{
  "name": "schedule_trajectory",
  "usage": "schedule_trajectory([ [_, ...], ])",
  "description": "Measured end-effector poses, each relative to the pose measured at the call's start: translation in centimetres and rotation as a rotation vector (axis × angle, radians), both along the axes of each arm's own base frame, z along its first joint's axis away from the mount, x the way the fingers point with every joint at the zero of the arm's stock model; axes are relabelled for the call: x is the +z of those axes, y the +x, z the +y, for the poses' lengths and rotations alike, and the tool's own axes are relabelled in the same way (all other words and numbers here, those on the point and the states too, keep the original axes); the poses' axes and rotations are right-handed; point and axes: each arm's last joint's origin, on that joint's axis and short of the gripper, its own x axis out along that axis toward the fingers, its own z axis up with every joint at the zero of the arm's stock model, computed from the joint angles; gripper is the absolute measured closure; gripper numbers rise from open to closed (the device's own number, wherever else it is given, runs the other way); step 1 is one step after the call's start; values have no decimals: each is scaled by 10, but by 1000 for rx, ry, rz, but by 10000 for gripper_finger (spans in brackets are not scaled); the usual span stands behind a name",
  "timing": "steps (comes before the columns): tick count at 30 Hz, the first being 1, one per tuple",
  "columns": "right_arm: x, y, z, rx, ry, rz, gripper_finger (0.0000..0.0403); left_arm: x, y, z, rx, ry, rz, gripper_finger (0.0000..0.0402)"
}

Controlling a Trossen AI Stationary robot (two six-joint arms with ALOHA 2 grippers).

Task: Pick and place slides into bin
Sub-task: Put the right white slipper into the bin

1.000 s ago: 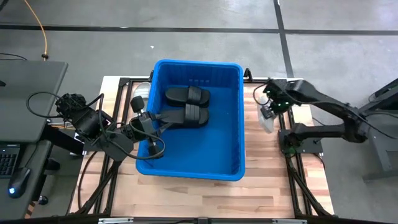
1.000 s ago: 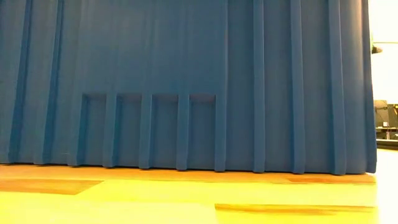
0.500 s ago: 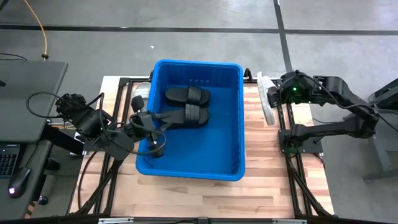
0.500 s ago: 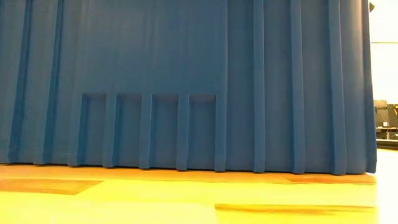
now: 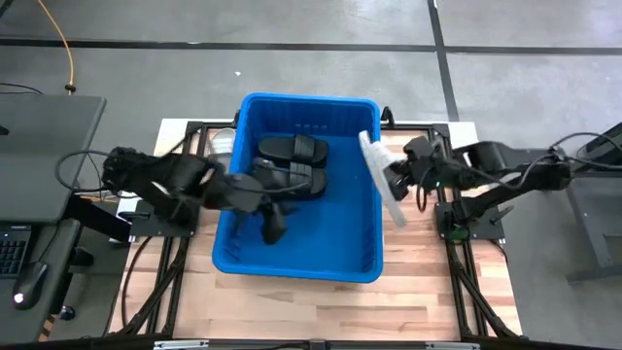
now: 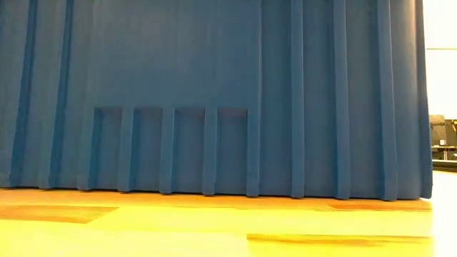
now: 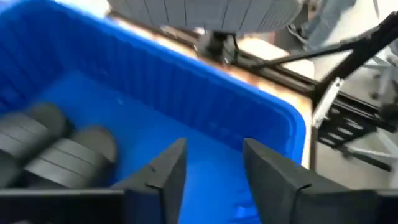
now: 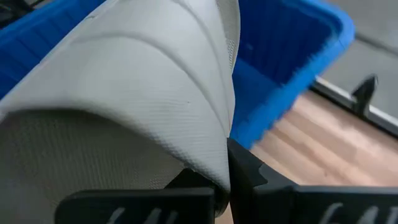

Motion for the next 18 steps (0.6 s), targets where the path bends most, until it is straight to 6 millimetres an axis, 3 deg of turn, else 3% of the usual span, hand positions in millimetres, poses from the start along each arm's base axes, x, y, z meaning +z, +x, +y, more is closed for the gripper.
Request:
schedule_trajectory([
  [5, -3, 13, 17, 53, -80, -5, 403, -22, 27, -1, -89, -148, 78, 186],
  [11, -5, 21, 30, 68, -260, 12, 403, -57, 61, -11, 16, -332, 151, 110],
  [18, -12, 33, 33, 35, -433, 81, 403, -66, 95, -18, 3, -409, -5, 77],
])
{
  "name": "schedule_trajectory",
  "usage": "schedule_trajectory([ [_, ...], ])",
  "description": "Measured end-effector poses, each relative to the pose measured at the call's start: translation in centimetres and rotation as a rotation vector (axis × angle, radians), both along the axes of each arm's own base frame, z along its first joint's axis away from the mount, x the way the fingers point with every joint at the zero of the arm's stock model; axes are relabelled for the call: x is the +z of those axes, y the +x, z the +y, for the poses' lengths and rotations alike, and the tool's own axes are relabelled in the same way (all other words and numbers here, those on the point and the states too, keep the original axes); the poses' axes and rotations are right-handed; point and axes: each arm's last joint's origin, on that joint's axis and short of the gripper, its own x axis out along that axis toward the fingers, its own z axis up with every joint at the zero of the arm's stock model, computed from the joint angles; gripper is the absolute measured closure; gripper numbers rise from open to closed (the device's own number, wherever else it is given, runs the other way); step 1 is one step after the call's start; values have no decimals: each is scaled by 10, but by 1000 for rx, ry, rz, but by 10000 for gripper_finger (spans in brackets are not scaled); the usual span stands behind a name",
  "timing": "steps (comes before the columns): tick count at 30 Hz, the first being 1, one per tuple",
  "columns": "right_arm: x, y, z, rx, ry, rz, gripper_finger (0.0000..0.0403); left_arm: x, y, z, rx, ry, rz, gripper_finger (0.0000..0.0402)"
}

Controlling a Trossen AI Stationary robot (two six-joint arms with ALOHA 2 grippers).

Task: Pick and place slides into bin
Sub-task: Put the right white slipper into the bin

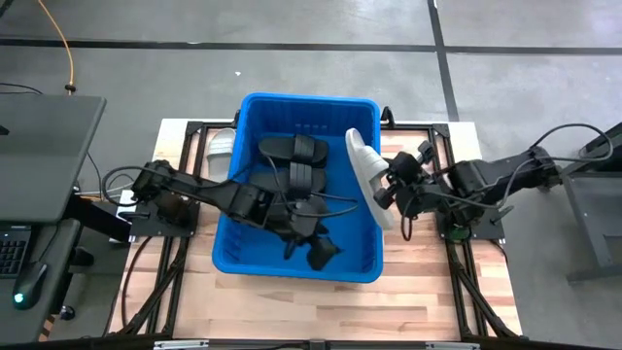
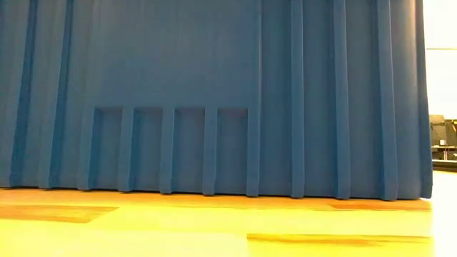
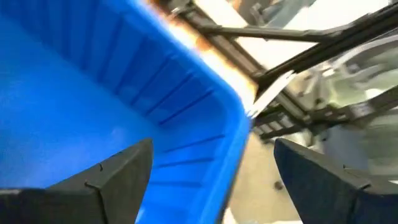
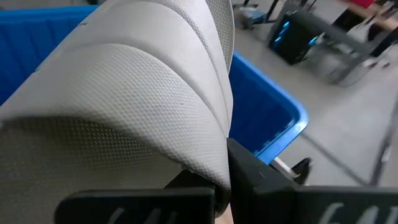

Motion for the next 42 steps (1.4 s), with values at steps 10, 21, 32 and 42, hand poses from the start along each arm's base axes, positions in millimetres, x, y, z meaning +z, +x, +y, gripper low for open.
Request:
schedule_trajectory([
  [10, -7, 24, 10, -2, -80, -17, 403, 5, 9, 4, 208, 19, -120, 97],
  [21, 1, 33, 9, -19, -153, -75, 403, 12, 12, 7, 402, -1, -245, 100],
  [32, 5, 43, 7, 5, -76, -160, 403, 17, 14, 5, 402, 30, -291, 118],
  [42, -3, 52, 34, 170, -96, -86, 403, 21, 18, -5, 174, -24, -320, 121],
])
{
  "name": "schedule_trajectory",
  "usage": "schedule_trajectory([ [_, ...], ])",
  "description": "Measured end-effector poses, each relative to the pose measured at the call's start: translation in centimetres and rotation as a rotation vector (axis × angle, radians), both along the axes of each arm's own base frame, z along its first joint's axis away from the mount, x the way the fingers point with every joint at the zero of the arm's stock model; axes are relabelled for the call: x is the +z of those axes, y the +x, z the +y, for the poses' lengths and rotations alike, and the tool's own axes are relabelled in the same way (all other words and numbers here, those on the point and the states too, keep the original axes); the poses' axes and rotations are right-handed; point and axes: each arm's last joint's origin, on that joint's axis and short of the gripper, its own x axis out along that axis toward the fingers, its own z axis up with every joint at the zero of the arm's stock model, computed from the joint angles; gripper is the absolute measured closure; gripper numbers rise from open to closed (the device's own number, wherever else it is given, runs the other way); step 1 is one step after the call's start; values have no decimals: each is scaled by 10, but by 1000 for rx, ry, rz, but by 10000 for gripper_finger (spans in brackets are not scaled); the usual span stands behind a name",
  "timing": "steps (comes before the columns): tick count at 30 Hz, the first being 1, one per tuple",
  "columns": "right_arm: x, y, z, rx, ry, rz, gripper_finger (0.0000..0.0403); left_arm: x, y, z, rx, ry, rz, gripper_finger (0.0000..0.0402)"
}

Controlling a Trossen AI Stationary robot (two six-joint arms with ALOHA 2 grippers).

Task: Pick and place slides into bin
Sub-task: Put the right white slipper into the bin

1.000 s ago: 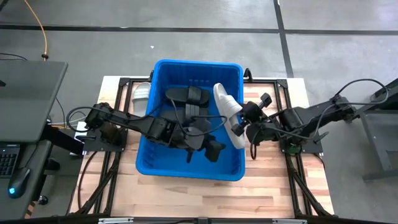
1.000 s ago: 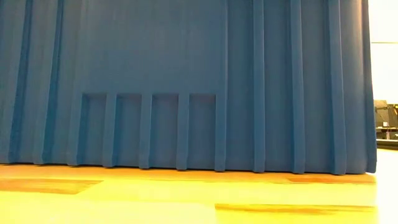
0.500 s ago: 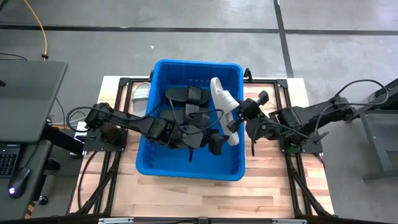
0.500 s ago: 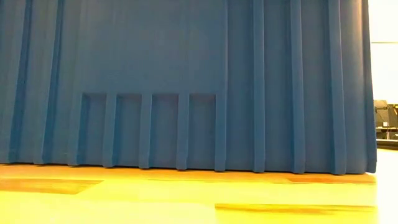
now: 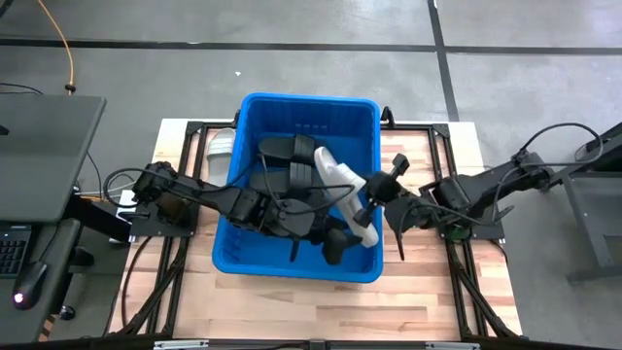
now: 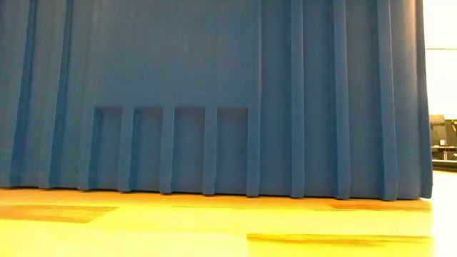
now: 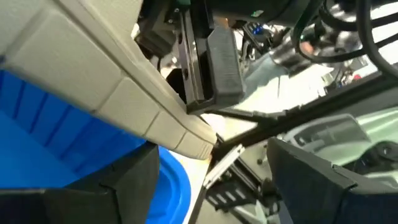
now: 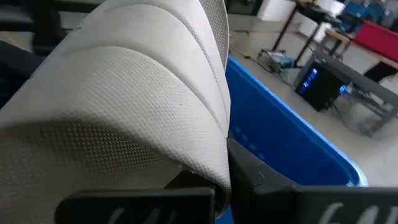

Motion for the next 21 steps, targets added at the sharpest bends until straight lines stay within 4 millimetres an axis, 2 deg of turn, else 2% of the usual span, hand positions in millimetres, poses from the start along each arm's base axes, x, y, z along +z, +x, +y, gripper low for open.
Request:
schedule_trajectory([
  [6, -2, -6, 16, -29, -118, 18, 403, -4, -4, -9, -39, -16, 59, 121],
  [8, -3, -9, 20, -11, -153, 42, 403, -4, -8, -11, 5, -8, 77, 121],
  [16, 1, -12, 23, -48, -143, -19, 403, -12, -14, -17, 67, 48, 156, 121],
  [21, -6, -19, 27, 54, -193, 125, 403, -16, -19, -17, 27, 95, 221, 121],
])
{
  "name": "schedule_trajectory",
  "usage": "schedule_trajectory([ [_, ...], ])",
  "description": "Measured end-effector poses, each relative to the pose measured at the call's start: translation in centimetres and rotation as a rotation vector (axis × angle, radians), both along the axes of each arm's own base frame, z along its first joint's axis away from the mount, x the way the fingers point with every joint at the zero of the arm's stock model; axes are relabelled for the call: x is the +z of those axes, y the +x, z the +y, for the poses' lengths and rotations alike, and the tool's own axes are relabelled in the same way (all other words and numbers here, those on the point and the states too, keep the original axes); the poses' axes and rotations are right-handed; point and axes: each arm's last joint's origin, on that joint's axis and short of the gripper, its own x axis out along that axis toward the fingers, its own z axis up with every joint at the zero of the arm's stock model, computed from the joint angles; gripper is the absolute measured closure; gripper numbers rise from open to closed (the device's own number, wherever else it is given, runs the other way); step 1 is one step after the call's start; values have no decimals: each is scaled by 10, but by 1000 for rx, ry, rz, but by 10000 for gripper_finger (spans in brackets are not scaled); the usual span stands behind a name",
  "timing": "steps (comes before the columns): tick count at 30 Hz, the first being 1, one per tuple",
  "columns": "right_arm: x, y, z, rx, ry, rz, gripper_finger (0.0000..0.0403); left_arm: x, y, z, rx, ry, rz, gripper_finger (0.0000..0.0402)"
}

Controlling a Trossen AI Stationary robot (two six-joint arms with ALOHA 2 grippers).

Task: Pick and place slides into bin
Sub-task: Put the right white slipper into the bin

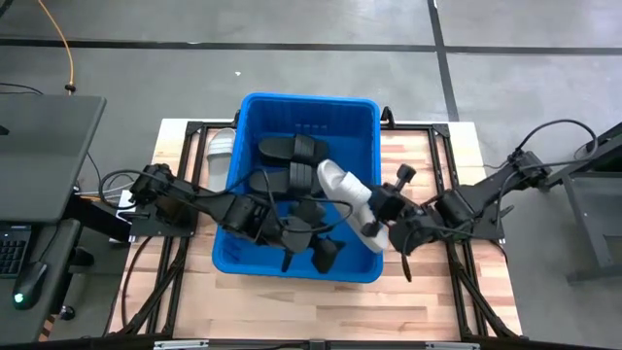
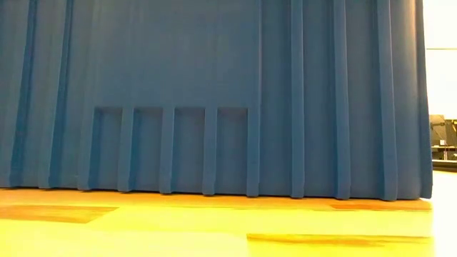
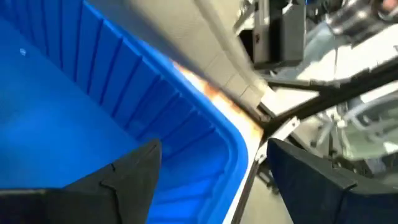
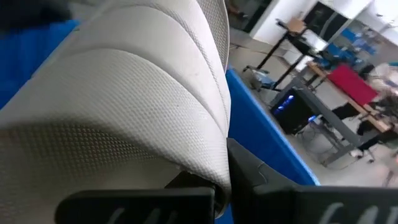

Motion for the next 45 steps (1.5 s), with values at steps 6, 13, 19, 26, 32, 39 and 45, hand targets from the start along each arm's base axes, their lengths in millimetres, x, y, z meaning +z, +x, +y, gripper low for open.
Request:
schedule_trajectory([
  [6, -11, -22, 10, 53, -62, 148, 403, 6, -12, -2, -12, -1, 28, 122],
  [13, -13, -47, 41, 232, -155, 227, 403, 7, -14, 0, 32, -18, 25, 122],
  [19, -14, -55, 45, 262, -199, 261, 403, 14, -9, 4, 128, -114, -88, 122],
  [26, -13, -56, 45, 249, -222, 250, 403, 20, -2, 19, 174, -154, -166, 122],
  [32, -12, -62, 54, 266, -225, 204, 403, 19, 0, 25, 146, -142, -152, 123],
  [39, -9, -63, 62, 283, -209, 141, 403, 19, -1, 25, 132, -75, -141, 250],
  [45, -6, -61, 65, 289, -146, 97, 403, 19, -1, 28, 103, 80, -96, 377],
])
